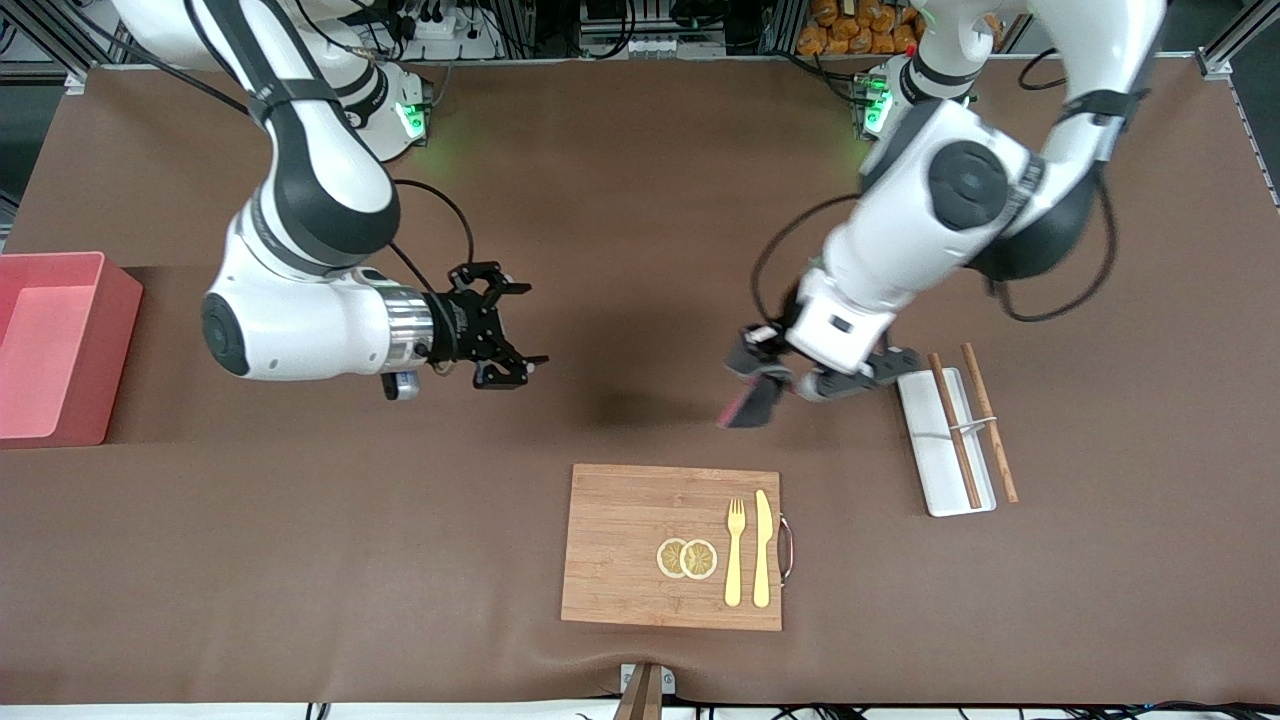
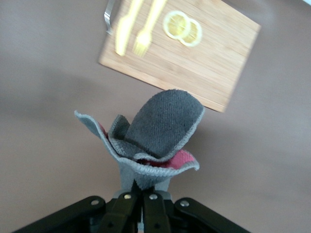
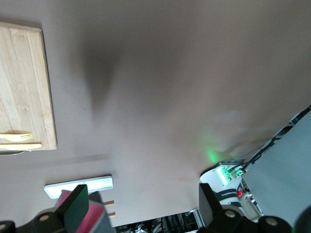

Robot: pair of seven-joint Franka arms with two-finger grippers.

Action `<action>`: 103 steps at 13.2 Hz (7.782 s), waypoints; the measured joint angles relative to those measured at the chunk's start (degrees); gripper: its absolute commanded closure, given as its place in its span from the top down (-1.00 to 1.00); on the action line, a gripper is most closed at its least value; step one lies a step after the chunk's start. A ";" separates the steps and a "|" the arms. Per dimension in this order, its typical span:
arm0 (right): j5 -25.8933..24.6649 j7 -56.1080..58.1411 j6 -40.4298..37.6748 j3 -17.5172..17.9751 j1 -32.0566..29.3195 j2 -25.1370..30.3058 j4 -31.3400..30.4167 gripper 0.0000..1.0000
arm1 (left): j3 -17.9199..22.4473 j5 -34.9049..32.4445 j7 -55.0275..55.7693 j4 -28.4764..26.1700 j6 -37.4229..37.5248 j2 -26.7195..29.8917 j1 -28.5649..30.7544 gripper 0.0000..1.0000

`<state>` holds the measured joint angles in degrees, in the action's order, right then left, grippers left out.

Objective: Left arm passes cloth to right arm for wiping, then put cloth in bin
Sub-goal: 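Lift the cloth with the left gripper while the right gripper reaches over, then grasp the cloth with the right gripper beside the left gripper, then release the cloth from the left gripper and draw it back, then wipe the table with the cloth in the right gripper, then carry the cloth with the right gripper over the pink bin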

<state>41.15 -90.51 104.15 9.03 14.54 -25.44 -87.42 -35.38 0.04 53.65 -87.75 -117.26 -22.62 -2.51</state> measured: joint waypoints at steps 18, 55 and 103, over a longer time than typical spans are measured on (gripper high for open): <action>8.17 -0.11 12.98 -0.04 5.53 -6.26 0.06 -1.00 | 0.42 0.04 28.53 6.97 -17.22 -9.36 -13.41 -0.99; -81.36 53.28 24.29 -2.26 -35.80 -8.98 -13.08 -1.00 | 2.52 -5.02 -33.36 3.03 25.19 14.06 24.06 1.00; -60.85 106.53 24.89 -2.19 -61.41 -14.83 1.54 1.00 | 25.59 -2.38 -41.70 1.47 29.67 19.77 7.54 1.00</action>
<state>-19.71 16.02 129.04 6.84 -46.88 -40.27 -85.88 -9.79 -2.34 11.95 -86.28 -87.58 -2.85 5.03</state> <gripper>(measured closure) 0.551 0.000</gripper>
